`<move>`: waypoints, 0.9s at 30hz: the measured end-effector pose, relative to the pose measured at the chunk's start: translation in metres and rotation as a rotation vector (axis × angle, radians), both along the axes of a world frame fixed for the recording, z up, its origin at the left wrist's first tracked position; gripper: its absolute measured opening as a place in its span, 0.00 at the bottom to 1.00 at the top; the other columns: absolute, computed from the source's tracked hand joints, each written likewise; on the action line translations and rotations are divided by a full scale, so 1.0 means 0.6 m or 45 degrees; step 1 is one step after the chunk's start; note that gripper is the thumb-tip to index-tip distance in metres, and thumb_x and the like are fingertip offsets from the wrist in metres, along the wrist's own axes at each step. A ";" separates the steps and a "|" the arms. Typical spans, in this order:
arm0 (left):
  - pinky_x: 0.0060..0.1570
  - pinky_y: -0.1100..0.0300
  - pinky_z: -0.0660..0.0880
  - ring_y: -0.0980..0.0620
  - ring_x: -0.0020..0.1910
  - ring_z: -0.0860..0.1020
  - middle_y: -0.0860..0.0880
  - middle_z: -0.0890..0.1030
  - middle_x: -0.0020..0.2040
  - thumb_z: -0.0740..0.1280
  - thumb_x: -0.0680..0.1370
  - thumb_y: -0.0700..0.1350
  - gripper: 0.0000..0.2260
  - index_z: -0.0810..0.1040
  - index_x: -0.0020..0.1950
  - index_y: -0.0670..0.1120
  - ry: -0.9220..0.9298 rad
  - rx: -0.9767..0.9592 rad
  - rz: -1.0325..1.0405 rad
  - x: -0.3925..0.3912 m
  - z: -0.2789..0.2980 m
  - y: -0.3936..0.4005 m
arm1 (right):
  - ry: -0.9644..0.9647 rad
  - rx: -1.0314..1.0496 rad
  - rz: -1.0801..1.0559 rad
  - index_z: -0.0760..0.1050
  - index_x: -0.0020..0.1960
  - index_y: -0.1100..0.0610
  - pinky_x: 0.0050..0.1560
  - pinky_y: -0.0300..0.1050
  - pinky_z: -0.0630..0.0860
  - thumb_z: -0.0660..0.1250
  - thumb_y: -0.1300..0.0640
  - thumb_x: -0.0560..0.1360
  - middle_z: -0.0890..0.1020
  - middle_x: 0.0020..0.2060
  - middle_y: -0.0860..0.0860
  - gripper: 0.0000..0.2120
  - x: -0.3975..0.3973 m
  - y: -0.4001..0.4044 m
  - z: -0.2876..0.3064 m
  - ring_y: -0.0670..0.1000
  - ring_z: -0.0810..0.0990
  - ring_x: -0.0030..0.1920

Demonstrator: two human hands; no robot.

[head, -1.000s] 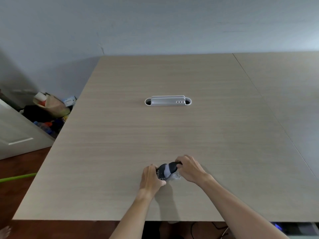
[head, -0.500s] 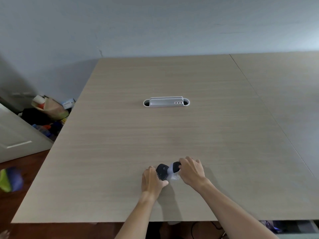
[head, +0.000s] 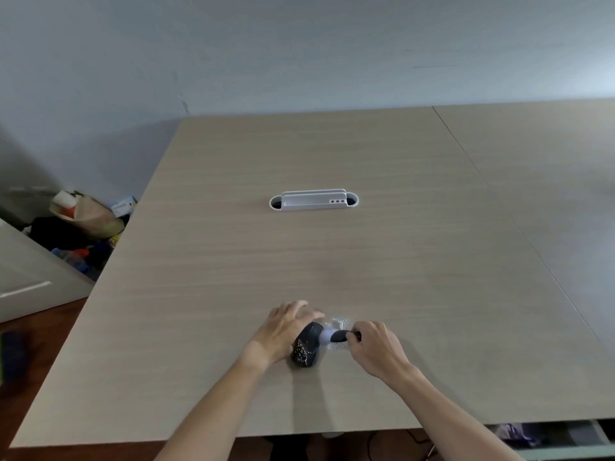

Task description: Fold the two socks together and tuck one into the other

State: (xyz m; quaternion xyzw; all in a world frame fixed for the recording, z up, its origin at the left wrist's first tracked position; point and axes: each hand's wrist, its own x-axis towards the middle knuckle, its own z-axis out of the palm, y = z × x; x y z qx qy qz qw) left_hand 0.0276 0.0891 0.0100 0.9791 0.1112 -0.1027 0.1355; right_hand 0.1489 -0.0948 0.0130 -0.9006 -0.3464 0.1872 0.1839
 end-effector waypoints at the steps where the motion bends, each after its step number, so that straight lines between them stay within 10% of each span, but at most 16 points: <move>1: 0.70 0.49 0.64 0.43 0.71 0.62 0.46 0.61 0.74 0.59 0.67 0.26 0.41 0.60 0.72 0.59 0.016 0.042 -0.102 0.006 0.000 -0.001 | 0.005 -0.008 0.017 0.72 0.34 0.57 0.35 0.45 0.64 0.59 0.52 0.73 0.76 0.30 0.52 0.13 -0.008 0.000 0.001 0.57 0.71 0.33; 6: 0.66 0.47 0.68 0.44 0.69 0.64 0.48 0.63 0.73 0.60 0.72 0.27 0.32 0.68 0.68 0.57 0.121 0.074 -0.320 0.019 -0.018 -0.007 | 0.001 -0.011 0.083 0.72 0.33 0.59 0.33 0.45 0.62 0.59 0.52 0.72 0.73 0.28 0.51 0.14 -0.036 0.001 0.000 0.56 0.70 0.31; 22: 0.61 0.54 0.71 0.44 0.61 0.70 0.47 0.75 0.61 0.65 0.68 0.40 0.23 0.71 0.63 0.46 -0.003 -0.267 0.350 -0.027 -0.062 -0.022 | 0.257 0.108 0.252 0.77 0.44 0.57 0.47 0.51 0.74 0.60 0.57 0.74 0.80 0.41 0.53 0.07 -0.010 0.031 0.004 0.54 0.76 0.43; 27: 0.61 0.55 0.70 0.44 0.59 0.73 0.48 0.77 0.56 0.68 0.68 0.48 0.20 0.72 0.59 0.46 0.000 -0.272 0.412 -0.036 -0.072 -0.024 | -0.043 -0.156 0.355 0.75 0.44 0.60 0.44 0.46 0.67 0.59 0.60 0.72 0.79 0.47 0.57 0.07 0.023 0.049 0.027 0.60 0.77 0.48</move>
